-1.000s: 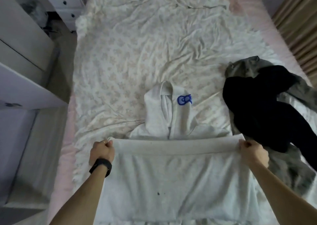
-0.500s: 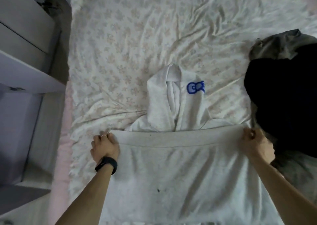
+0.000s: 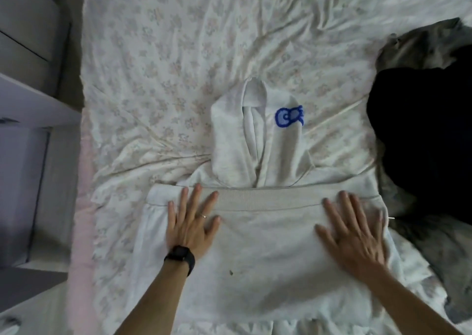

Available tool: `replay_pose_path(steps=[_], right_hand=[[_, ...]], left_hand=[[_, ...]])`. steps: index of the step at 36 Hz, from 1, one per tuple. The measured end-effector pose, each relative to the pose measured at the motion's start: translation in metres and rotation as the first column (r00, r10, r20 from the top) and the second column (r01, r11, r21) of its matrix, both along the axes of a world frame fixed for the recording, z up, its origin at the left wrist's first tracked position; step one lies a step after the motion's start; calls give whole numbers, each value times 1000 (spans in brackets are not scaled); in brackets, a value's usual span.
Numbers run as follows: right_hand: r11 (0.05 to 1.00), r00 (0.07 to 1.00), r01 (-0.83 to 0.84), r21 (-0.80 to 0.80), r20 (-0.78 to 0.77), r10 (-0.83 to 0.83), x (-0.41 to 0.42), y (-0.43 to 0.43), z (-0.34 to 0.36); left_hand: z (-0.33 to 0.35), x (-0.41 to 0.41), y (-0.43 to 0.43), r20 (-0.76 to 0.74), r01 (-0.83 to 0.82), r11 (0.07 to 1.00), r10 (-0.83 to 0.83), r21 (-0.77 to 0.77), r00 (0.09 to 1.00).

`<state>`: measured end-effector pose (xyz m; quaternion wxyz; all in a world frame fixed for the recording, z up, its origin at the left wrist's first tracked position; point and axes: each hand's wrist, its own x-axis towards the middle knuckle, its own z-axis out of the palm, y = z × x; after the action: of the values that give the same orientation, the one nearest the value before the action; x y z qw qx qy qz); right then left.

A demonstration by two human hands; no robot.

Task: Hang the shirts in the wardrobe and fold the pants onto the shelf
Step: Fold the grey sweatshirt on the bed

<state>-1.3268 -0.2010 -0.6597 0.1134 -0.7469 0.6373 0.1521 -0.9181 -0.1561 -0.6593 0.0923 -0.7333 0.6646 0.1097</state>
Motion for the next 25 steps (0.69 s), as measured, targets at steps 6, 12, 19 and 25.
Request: replay_pose_path(steps=[6, 12, 19, 25], right_hand=[[998, 998, 61, -7, 4, -61, 12, -47, 22], [995, 970, 90, -46, 228, -77, 88, -140, 41], [929, 796, 308, 207, 479, -371, 153, -261, 41], [811, 598, 458, 365, 548, -585, 159, -297, 44]], left_hand=[[24, -14, -25, -89, -89, 996, 90, 20, 992], [45, -21, -122, -265, -220, 970, 185, -107, 946], [50, -4, -266, -688, -578, 804, 499, 142, 526], [42, 6, -304, -747, -542, 743, 601, 393, 283]])
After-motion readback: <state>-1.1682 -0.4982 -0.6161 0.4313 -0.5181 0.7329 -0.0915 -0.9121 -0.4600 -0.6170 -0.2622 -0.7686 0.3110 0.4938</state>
